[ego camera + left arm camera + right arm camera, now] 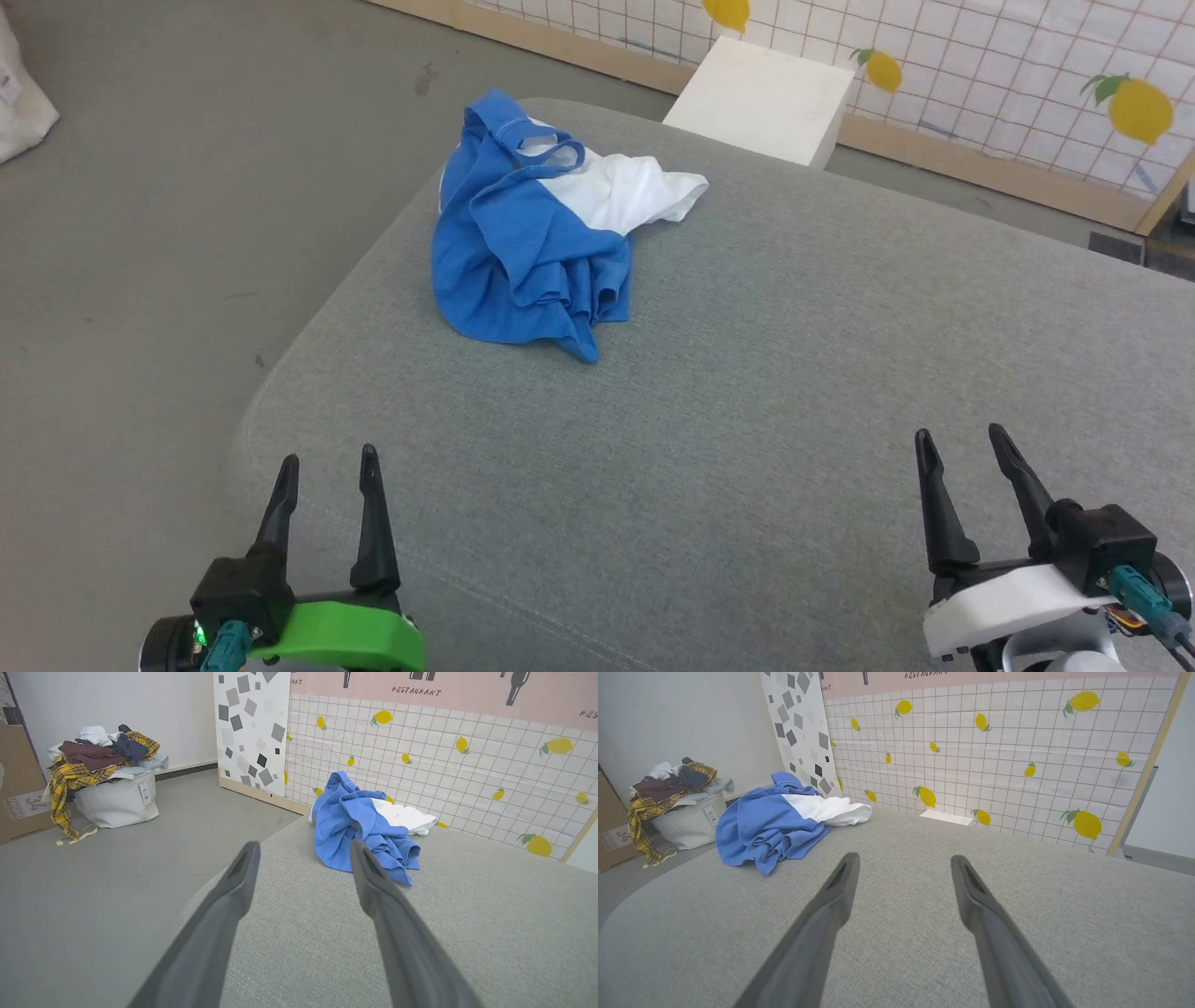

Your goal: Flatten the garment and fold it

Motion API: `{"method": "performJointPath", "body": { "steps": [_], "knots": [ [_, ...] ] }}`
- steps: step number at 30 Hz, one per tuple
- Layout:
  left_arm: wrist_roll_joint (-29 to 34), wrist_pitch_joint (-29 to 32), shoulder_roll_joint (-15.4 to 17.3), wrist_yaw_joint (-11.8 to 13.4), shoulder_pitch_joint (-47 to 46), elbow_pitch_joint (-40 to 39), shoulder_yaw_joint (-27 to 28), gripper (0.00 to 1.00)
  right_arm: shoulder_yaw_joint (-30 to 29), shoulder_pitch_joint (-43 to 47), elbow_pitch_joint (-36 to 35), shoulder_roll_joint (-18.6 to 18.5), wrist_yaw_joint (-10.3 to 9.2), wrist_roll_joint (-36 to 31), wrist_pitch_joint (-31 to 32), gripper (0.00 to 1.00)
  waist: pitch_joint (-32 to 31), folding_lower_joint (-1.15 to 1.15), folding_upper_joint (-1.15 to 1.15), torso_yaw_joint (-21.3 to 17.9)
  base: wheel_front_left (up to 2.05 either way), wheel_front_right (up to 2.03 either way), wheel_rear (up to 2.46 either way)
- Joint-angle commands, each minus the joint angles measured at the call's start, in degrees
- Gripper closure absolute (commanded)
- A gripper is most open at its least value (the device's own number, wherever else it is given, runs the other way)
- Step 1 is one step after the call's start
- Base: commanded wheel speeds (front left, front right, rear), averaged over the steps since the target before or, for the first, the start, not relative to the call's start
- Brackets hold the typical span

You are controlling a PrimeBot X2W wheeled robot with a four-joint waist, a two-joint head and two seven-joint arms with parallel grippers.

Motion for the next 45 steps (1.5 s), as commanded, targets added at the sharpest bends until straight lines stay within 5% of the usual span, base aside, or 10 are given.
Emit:
{"method": "performJointPath", "body": {
  "steps": [1, 25, 32, 45],
  "knots": [
    [-0.7, -0.8, -0.2, 0.3, 0.7, -0.3, -0.1, 0.00, -0.2, -0.8, 0.2, 0.1, -0.08, 0.5, -0.7, 0.00, 0.1, 0.00, 0.00, 0.3, 0.00, 0.00, 0.00],
    [-2.3, -2.2, -0.3, 0.6, 0.8, -0.5, -0.8, 0.00, -0.8, -0.8, 0.2, 0.1, -0.09, 0.1, -2.0, 0.00, 1.5, 0.00, 0.00, 1.7, 0.00, 0.00, 0.00],
    [-5.1, -2.2, -0.1, -1.8, -2.8, -3.9, 0.7, 0.00, -1.6, -0.3, -0.5, 0.1, -0.09, -0.5, -2.0, 0.00, 2.6, 0.00, 0.00, 2.0, 0.00, 0.00, 0.00],
    [-8.7, 11.1, 11.1, -8.0, -25.3, -5.8, 2.9, 0.00, -3.9, -1.6, -5.6, 0.1, -0.09, -4.6, -1.7, 0.00, 10.3, 0.00, 0.00, 0.0, 0.00, 0.00, 0.00]
  ]
}}
